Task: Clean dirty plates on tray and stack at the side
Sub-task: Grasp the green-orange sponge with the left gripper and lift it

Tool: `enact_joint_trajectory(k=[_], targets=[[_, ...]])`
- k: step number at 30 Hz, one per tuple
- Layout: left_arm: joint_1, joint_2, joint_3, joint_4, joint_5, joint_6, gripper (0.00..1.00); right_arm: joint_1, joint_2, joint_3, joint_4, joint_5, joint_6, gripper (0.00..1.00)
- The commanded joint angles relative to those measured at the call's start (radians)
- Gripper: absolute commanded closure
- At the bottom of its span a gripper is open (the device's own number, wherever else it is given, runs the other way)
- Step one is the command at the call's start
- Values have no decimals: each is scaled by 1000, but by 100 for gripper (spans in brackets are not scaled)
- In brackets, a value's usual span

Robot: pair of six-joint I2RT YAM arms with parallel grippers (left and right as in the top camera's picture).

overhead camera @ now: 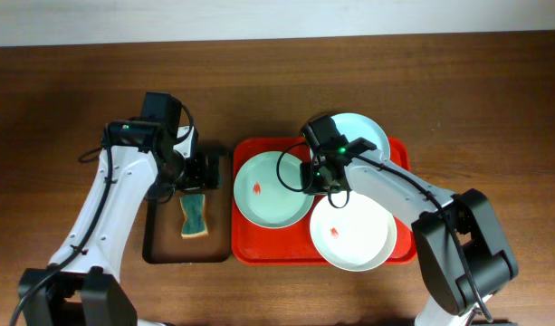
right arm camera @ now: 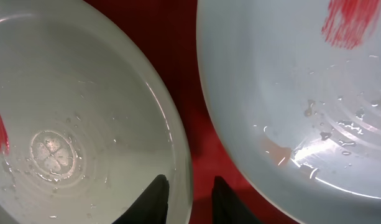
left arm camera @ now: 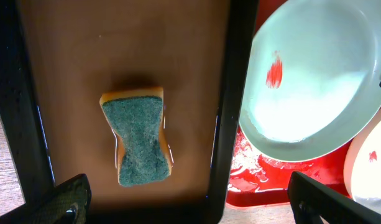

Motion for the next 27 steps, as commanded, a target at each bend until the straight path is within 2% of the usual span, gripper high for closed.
enact_joint_trajectory(k=[1, 11, 12, 13, 16, 19, 21, 22, 26, 27], targets=[[0, 9, -9, -3, -7, -6, 1, 8, 17, -11, 7, -2, 0, 73], [0, 9, -9, -3, -7, -6, 1, 8, 17, -21, 14, -29, 23, 73], [0, 9, -9, -3, -7, -6, 1, 8, 26, -21, 14, -28, 22, 82], [0, 9, -9, -3, -7, -6, 1, 8, 32, -21, 14, -28, 22, 83], [0, 9, -9, -3, -7, -6, 1, 6, 36, -21, 27, -29, 23, 96], [0, 9, -9, -3, -7, -6, 1, 3, 35, -20, 35, -28, 22, 96], [0, 9, -9, -3, -7, -6, 1, -5, 35, -20, 38, -26, 22, 81], [0, 9, -9, -3, -7, -6, 1, -10, 35, -20, 43, -26, 22, 82], [0, 9, -9, -3, -7, -6, 1, -29, 35, -18, 44, -29, 22, 96], [0, 9, -9, -3, -7, -6, 1, -29, 35, -18, 43, -29, 22, 96]])
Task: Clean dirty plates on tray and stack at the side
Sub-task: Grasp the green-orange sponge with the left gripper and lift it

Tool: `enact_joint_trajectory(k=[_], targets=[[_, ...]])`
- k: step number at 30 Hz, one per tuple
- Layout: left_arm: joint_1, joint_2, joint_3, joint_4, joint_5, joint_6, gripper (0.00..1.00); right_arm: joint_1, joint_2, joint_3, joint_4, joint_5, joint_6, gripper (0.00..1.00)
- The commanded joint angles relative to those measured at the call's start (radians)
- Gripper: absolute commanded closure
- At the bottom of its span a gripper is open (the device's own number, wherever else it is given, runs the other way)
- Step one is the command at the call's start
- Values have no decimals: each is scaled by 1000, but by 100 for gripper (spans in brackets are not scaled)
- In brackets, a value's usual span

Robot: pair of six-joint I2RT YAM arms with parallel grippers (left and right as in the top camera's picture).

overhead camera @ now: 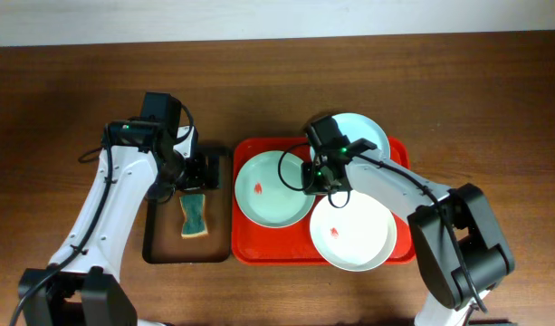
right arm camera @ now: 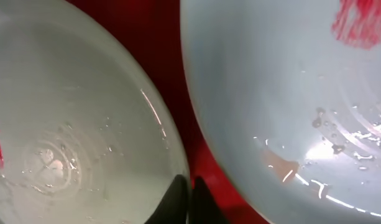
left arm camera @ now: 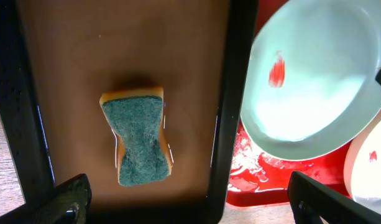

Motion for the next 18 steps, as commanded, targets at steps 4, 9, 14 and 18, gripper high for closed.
enact_joint_trajectory(k=[4, 9, 14, 18], targets=[[0, 9, -9, -3, -7, -6, 1, -6, 7, -3, -2, 5, 6, 96], [0, 9, -9, 15, -14, -6, 1, -6, 7, -3, 0, 5, 6, 96], [0, 10, -11, 43, -3, -6, 57, -6, 7, -3, -25, -14, 6, 96], [-1, 13, -167, 116, -3, -6, 60, -3, 7, -3, -20, -14, 6, 96]])
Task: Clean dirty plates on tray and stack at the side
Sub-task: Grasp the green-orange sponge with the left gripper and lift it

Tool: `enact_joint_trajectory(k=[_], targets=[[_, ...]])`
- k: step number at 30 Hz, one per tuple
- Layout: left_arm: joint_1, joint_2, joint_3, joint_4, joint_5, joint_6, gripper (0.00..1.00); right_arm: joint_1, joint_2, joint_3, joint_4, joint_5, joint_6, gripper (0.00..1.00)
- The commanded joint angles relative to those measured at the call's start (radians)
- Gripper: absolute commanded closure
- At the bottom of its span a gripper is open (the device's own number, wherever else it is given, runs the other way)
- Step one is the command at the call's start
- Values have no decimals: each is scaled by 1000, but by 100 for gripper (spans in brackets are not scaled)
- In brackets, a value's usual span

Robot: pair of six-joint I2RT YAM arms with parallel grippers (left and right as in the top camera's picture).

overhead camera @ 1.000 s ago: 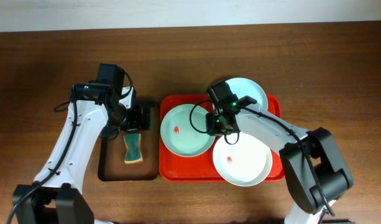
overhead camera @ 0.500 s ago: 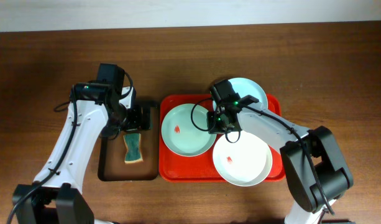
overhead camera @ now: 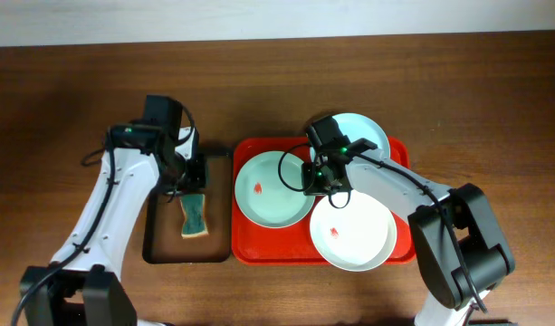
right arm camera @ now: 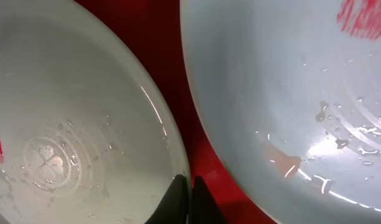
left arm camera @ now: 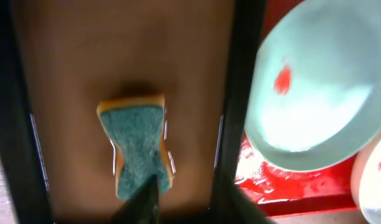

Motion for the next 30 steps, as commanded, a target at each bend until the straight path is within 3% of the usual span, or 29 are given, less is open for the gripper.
enact_joint_trajectory(k=[1, 3, 9, 16, 19, 21, 22, 26, 30], targets=[[0, 15, -155, 98, -1, -1, 59, -1, 7, -4, -4, -2, 5, 96], [0, 18, -225, 188, -39, -8, 63, -1, 7, -4, -5, -2, 5, 96], [0, 56, -254, 200, -158, -107, 75, -1, 7, -4, -4, -2, 5, 95], [0, 150, -255, 213, -157, -109, 74, -1, 7, -4, -4, -2, 5, 95], [0, 199, -255, 217, -157, -109, 82, -1, 7, -4, -4, -2, 5, 95], [0, 207, -253, 217, -150, -109, 100, -1, 7, -4, -4, -2, 5, 95], [2, 205, -245, 216, -141, -105, 100, -1, 7, -4, -4, -2, 5, 95], [38, 103, -92, 145, -138, -50, 100, -1, 7, -4, -5, -2, 5, 96], [37, -72, -68, 163, -181, -44, 100, -1, 7, -4, -5, -2, 5, 96]])
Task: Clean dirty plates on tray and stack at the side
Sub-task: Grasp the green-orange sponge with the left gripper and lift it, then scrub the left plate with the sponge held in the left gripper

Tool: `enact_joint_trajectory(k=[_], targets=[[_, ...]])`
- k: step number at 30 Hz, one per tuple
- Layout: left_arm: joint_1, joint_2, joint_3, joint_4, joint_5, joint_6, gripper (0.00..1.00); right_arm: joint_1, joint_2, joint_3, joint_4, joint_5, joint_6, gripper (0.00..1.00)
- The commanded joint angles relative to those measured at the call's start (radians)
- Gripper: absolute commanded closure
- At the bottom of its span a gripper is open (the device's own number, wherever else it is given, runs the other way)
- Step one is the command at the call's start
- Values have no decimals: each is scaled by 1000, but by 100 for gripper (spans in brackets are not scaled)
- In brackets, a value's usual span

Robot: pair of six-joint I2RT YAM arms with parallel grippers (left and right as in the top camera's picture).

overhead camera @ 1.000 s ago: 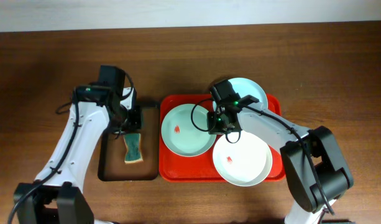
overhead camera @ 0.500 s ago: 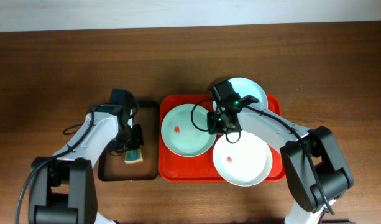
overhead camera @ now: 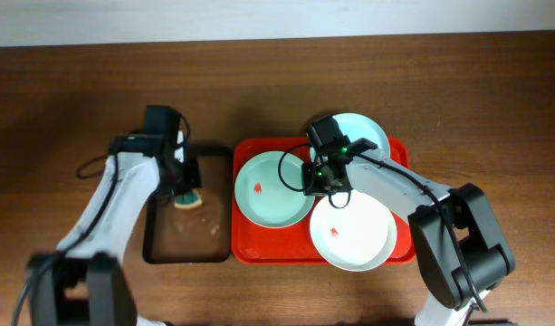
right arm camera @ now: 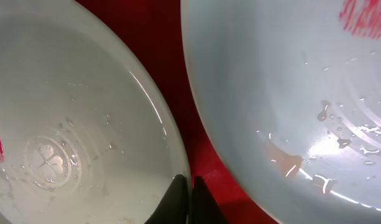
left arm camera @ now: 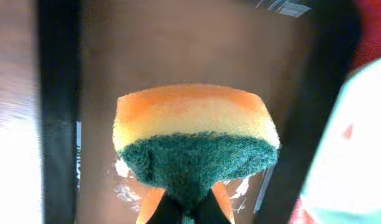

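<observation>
My left gripper (overhead camera: 185, 192) is shut on the green and orange sponge (left arm camera: 196, 137), which hangs above the brown tray (overhead camera: 182, 240). On the red tray (overhead camera: 250, 252) lie a pale blue plate (overhead camera: 270, 195) with a red stain, a white plate (overhead camera: 354, 234) with a red stain, and a third pale blue plate (overhead camera: 360, 134) at the back. My right gripper (right arm camera: 189, 193) is shut on the white plate's (right arm camera: 53, 124) rim, beside the stained blue plate (right arm camera: 289, 93).
The brown tray's black rim (left arm camera: 56, 124) frames the sponge, and wet marks show on its floor. The two trays stand side by side on the dark wooden table (overhead camera: 494, 100), with the right arm reaching over the red tray's middle.
My left gripper, then low over the sponge lying flat in the brown tray, is now shut on it and holds it off the tray floor. The right gripper has not moved.
At first my left gripper hung open above the sponge and my right fingers stood apart astride the white plate's rim. Then the right gripper was shut on that rim. Later the left had come down to the sponge, which it now holds raised.
</observation>
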Motion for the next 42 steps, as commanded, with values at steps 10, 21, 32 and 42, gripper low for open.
enact_joint_trajectory(k=[10, 21, 32, 42], targets=[[1, -103, -27, 16, -58, 20, 100, -1, 7, -4, -2, 2, 5, 96], [1, -103, -29, 20, -41, 19, 100, -1, 7, -4, -1, 2, 5, 96], [-30, -103, -29, 45, 56, -4, 100, -1, 7, -4, 0, -14, 6, 96], [-256, 125, 196, -21, 144, -64, 100, -1, 7, -4, 19, -71, 6, 96]])
